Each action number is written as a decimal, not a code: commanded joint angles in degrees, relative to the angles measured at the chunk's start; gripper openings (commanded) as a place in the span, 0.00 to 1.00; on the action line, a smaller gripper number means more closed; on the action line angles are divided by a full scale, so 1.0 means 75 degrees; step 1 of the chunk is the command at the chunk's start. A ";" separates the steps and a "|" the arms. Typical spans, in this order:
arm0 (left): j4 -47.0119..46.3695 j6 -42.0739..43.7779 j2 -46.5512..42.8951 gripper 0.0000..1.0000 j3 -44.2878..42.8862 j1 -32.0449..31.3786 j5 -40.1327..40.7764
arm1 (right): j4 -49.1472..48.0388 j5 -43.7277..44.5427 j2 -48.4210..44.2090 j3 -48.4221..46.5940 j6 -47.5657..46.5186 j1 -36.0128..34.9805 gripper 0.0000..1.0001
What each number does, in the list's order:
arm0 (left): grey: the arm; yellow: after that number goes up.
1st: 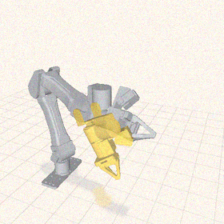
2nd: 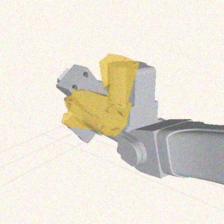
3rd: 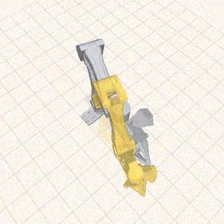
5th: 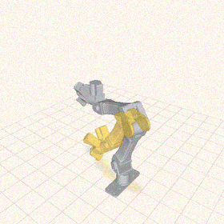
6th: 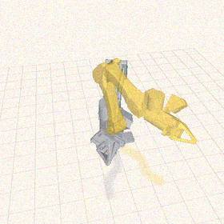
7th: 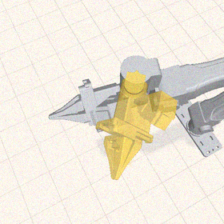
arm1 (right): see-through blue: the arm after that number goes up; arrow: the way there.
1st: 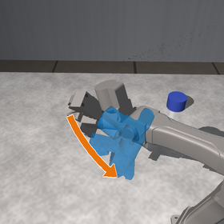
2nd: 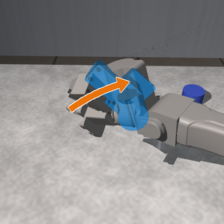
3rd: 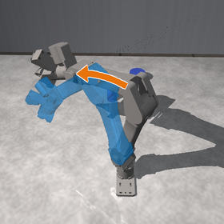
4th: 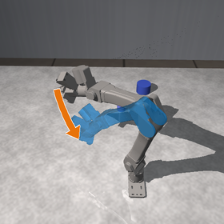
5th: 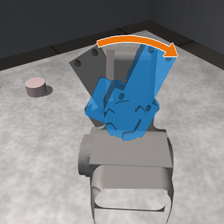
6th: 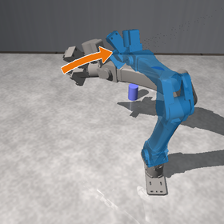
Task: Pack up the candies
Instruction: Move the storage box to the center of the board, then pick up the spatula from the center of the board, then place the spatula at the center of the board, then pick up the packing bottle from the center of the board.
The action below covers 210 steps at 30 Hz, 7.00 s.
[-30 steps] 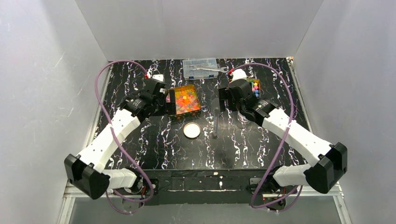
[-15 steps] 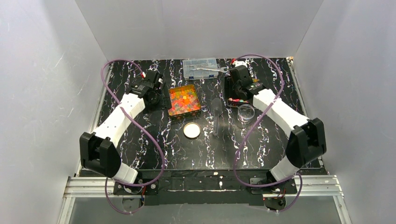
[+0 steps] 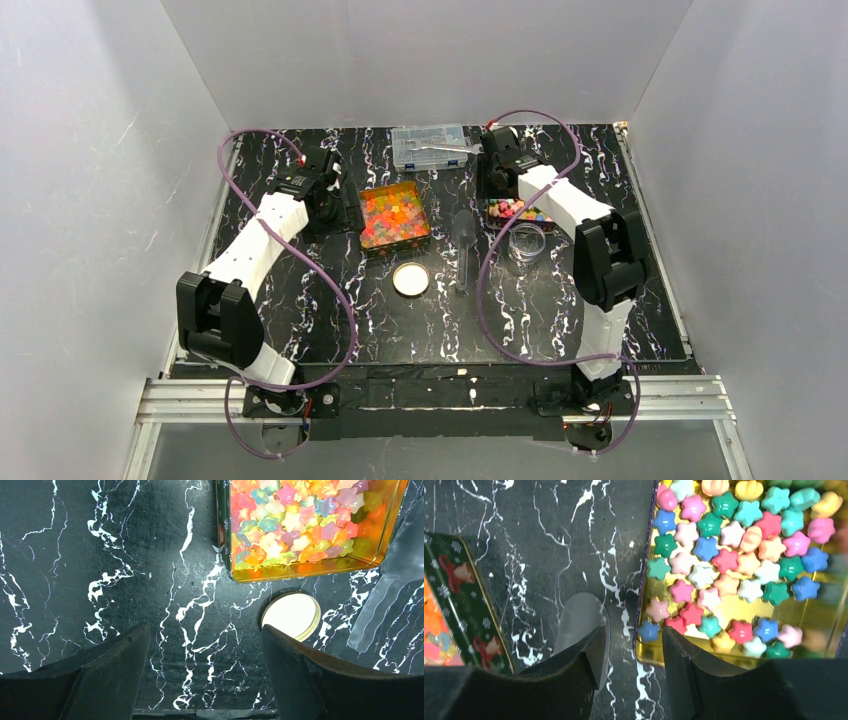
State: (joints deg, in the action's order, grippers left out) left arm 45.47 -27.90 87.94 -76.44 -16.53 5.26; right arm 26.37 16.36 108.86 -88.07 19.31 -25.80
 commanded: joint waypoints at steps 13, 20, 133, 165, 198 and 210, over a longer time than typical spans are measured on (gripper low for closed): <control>-0.0180 0.0075 -0.0335 0.82 0.0433 0.0523 -0.0941 | 0.0231 0.0065 0.2050 -0.1873 0.0401 0.0230 0.22; -0.0192 0.0064 -0.0299 0.82 0.0454 0.0596 -0.1067 | 0.0123 -0.0182 0.1999 -0.1745 0.0457 0.0212 0.01; -0.0333 0.0309 -0.0716 0.81 0.0679 0.0693 -0.1287 | -0.0486 -0.0179 -0.1801 0.4189 0.1171 -0.2803 0.11; -0.0333 0.0277 -0.0762 0.82 0.0684 0.0694 -0.1448 | 0.2098 0.0514 -0.6516 0.7004 0.3278 -0.3392 0.01; -0.0414 0.0295 -0.0804 0.83 0.0690 0.0693 -0.1916 | 0.2761 0.2372 -0.5295 0.4036 0.2193 -0.3365 0.55; -0.0426 0.0345 -0.0775 0.84 0.0708 0.0693 -0.1942 | 0.1971 0.1736 -0.3775 0.2364 0.0517 -0.1972 0.55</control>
State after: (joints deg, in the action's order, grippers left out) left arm 42.00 -25.98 84.73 -71.68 -11.73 -8.40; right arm 44.38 31.29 78.37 -66.87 28.53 -44.60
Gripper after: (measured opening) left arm 0.833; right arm 0.559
